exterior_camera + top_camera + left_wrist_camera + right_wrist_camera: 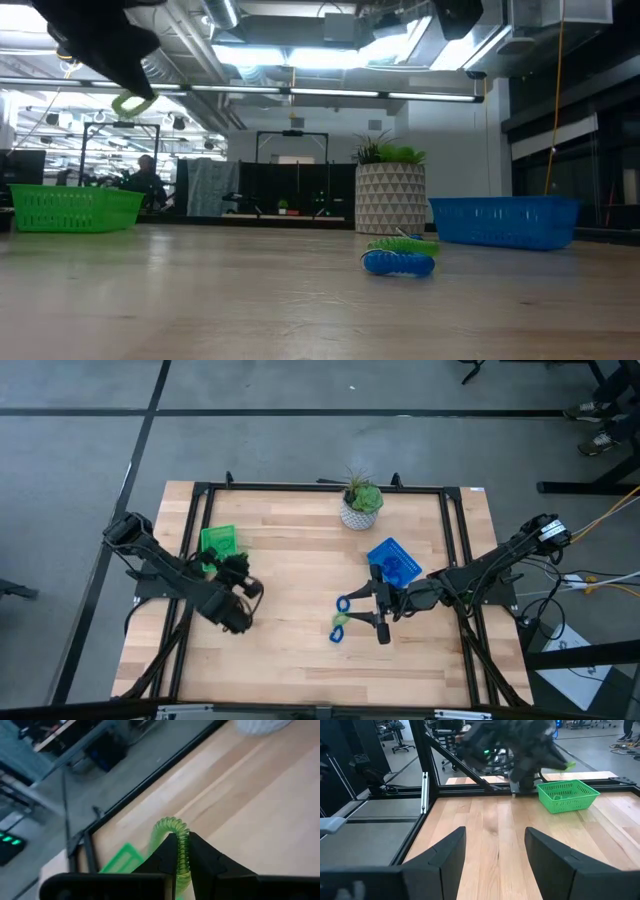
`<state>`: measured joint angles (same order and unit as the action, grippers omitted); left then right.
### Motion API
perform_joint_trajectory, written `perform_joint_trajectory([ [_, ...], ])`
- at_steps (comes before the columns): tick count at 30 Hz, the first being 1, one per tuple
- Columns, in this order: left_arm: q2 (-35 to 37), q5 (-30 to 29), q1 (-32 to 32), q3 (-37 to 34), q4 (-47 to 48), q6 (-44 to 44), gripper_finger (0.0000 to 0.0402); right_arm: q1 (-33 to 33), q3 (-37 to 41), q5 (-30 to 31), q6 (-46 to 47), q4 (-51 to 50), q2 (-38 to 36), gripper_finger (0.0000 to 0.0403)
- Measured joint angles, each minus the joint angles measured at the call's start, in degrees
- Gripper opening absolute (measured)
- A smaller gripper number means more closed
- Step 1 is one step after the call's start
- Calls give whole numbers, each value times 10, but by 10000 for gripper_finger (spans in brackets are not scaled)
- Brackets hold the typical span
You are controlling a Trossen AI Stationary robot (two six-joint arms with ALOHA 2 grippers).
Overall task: Sort spring keychains
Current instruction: Put the green spring keychain in the green bin
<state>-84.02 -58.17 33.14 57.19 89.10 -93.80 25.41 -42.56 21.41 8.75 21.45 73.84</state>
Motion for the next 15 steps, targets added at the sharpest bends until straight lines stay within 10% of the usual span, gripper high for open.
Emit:
perform_joint_trajectory([
  [15, 130, 53, -102, -138, 6, -32, 24, -2, 0, 0, -2, -23, 0, 202],
])
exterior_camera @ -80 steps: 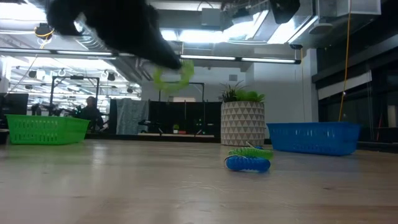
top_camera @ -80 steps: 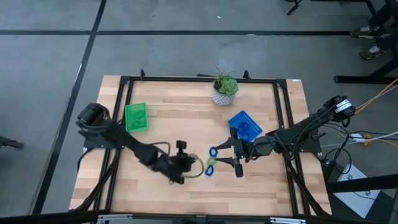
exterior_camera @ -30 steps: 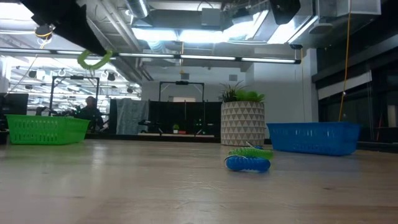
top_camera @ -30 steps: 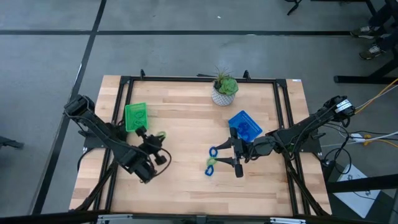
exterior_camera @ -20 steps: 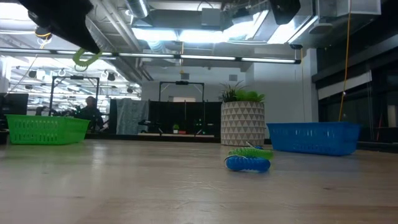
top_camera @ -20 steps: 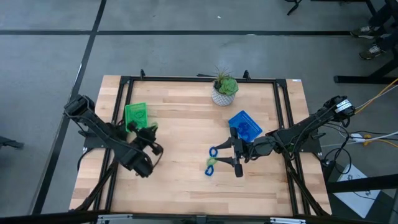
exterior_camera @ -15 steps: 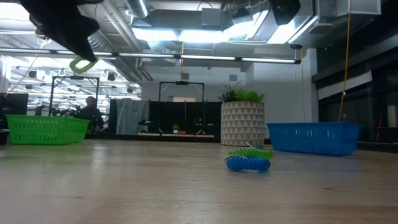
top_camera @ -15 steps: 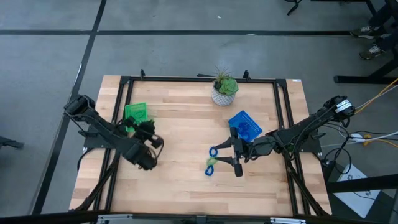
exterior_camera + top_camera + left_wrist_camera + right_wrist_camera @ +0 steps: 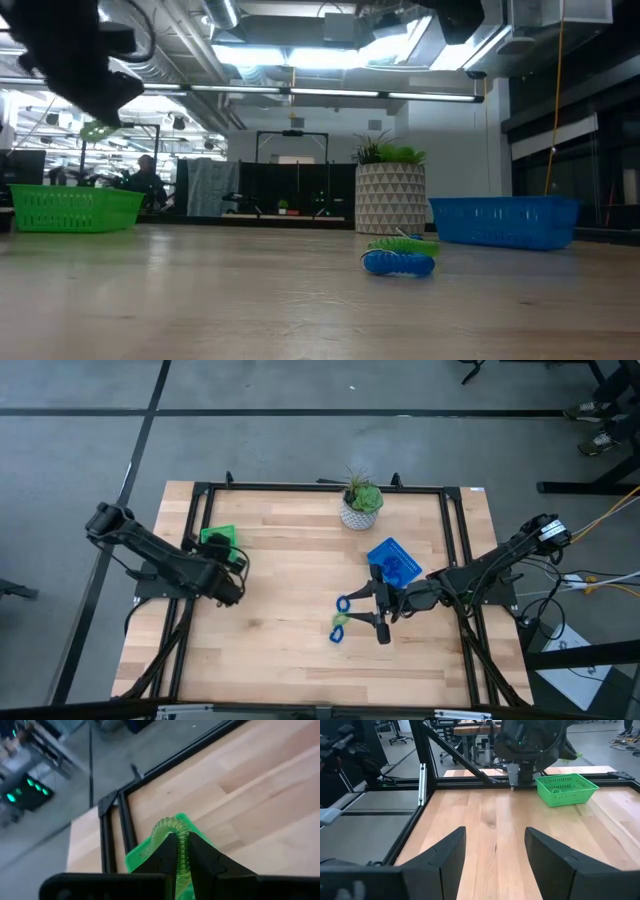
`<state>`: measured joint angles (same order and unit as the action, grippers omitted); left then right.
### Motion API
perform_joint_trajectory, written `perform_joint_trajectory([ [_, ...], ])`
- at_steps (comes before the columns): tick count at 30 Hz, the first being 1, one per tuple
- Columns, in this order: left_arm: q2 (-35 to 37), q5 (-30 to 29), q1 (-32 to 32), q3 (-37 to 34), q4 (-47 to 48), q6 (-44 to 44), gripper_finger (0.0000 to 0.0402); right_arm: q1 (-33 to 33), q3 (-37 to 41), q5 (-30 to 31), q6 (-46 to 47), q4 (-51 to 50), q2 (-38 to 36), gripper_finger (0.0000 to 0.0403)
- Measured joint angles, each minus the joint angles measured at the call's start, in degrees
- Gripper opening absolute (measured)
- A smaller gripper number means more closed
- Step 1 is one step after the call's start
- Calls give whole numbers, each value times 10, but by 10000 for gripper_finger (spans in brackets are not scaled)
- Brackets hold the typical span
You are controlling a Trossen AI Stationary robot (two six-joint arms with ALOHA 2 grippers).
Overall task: Sort spring keychains
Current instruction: Put the green spring keychain in the green bin
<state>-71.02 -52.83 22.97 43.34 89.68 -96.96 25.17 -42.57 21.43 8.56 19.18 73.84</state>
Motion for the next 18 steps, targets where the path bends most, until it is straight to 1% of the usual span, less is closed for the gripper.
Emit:
perform_joint_trajectory([
  [4, 61, 1, -7, -47, -47, -11, 24, -4, 0, 0, 0, 0, 0, 202],
  [8, 100, 2, -20, -82, -82, -9, 24, -9, 0, 0, 1, 0, 0, 202],
  [13, 117, 41, -50, -100, -106, -5, 24, -14, 0, 0, 2, -1, 0, 202],
  [18, 117, 47, -78, -100, -126, 30, 33, -14, 0, 0, 2, -2, 0, 202],
])
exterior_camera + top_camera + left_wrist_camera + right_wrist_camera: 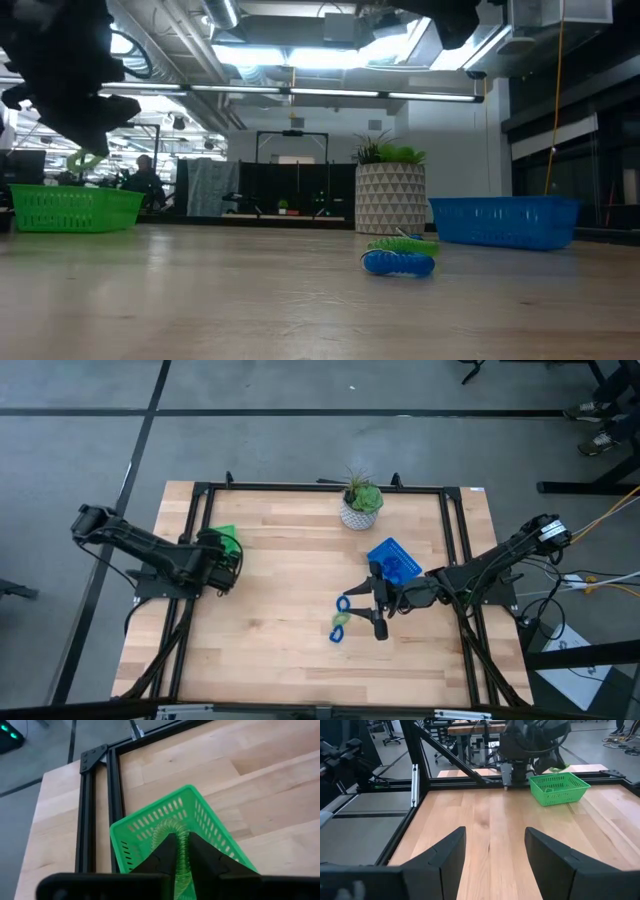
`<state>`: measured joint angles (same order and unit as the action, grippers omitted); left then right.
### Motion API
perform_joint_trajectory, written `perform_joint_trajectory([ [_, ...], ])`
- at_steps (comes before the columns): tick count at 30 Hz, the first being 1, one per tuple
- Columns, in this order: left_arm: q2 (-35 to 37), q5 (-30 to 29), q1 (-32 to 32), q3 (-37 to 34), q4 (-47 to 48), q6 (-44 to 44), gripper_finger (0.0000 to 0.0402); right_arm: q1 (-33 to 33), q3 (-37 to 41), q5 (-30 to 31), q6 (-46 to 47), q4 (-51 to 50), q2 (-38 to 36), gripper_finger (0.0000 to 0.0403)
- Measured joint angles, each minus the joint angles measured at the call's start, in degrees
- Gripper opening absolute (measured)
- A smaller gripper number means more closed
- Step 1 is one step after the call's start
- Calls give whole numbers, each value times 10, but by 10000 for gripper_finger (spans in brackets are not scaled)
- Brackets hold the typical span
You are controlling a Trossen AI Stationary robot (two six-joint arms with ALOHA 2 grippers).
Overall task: Sort spring keychains
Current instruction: Put the green spring keychain in the green bin, then put the blue spring keychain in the blue bin
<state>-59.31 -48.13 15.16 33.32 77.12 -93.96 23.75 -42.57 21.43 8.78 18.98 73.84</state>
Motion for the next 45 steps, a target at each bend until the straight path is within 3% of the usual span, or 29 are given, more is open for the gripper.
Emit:
perform_joint_trajectory([
  [12, 0, -2, -45, 0, -55, 76, 144, 0, 0, 0, 0, 0, 0, 202],
  [17, 0, -21, -47, 0, -95, 97, 172, 0, 0, 0, 0, 0, 0, 202],
  [25, 0, -39, -47, 0, -321, 294, 180, 0, 0, 0, 0, 0, 0, 202],
  [32, 0, 28, -42, 0, -555, 473, 180, 0, 0, 0, 0, 0, 0, 202],
  [36, -4, 56, -18, 0, -653, 526, 179, 0, 0, 0, 0, 0, 0, 202],
  [45, -69, 60, 73, 1, -825, 611, 176, 0, 0, 0, 0, -2, 0, 202],
])
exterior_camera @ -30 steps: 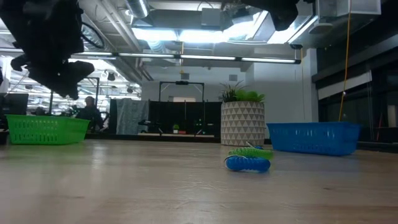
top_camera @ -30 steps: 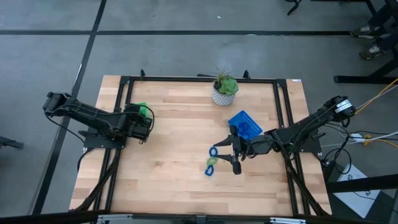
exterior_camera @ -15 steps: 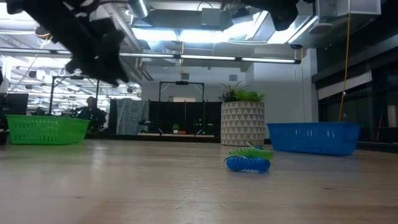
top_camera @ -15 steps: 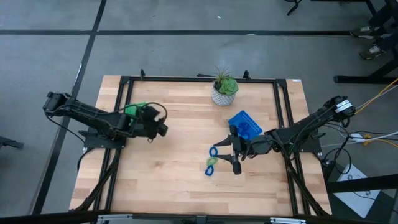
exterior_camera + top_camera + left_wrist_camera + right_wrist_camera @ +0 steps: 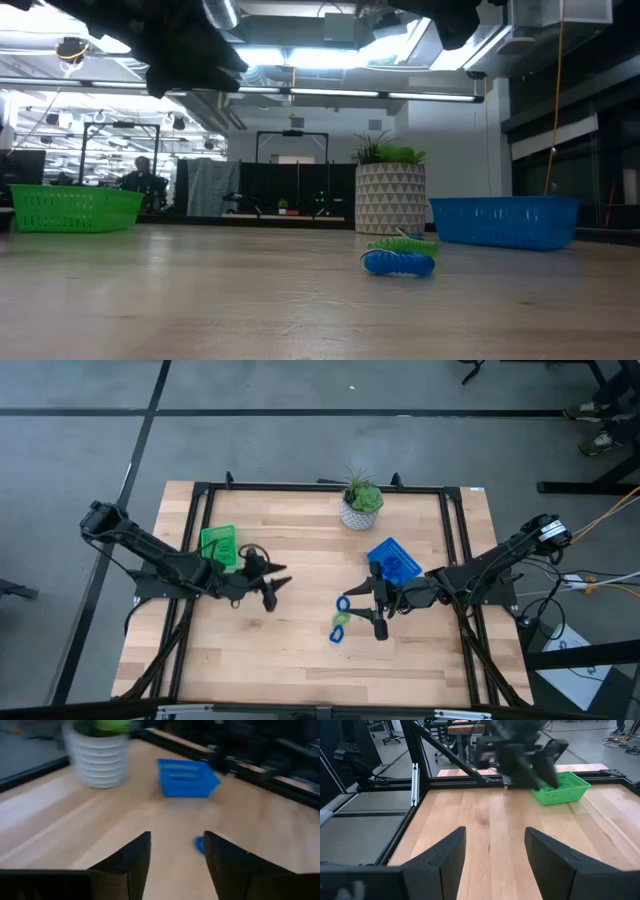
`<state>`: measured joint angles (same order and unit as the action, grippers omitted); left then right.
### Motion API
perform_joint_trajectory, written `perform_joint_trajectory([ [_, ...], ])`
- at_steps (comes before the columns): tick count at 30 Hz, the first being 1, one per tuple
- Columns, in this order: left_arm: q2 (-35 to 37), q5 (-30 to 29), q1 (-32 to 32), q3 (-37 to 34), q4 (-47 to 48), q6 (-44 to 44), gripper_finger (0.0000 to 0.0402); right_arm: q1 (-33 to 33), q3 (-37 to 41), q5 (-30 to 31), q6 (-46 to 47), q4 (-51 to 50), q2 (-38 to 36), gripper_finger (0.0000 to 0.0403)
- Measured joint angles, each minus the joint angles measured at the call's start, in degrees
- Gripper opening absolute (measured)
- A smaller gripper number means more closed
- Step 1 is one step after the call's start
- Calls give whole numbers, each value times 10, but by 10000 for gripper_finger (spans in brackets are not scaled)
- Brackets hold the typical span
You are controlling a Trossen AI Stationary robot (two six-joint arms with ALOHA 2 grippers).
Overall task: Sort spring keychains
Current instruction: Put the blue spring keychain in the blue bin
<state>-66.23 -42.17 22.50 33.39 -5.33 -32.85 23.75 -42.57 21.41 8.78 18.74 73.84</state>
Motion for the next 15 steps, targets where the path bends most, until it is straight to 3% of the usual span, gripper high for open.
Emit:
perform_joint_trajectory([
  [10, -114, 53, 53, 0, -219, 133, 172, 0, 0, 0, 23, -4, 0, 202],
  [15, -125, 148, 44, 0, -304, 175, 171, 0, 0, -5, 33, -23, 0, 202],
])
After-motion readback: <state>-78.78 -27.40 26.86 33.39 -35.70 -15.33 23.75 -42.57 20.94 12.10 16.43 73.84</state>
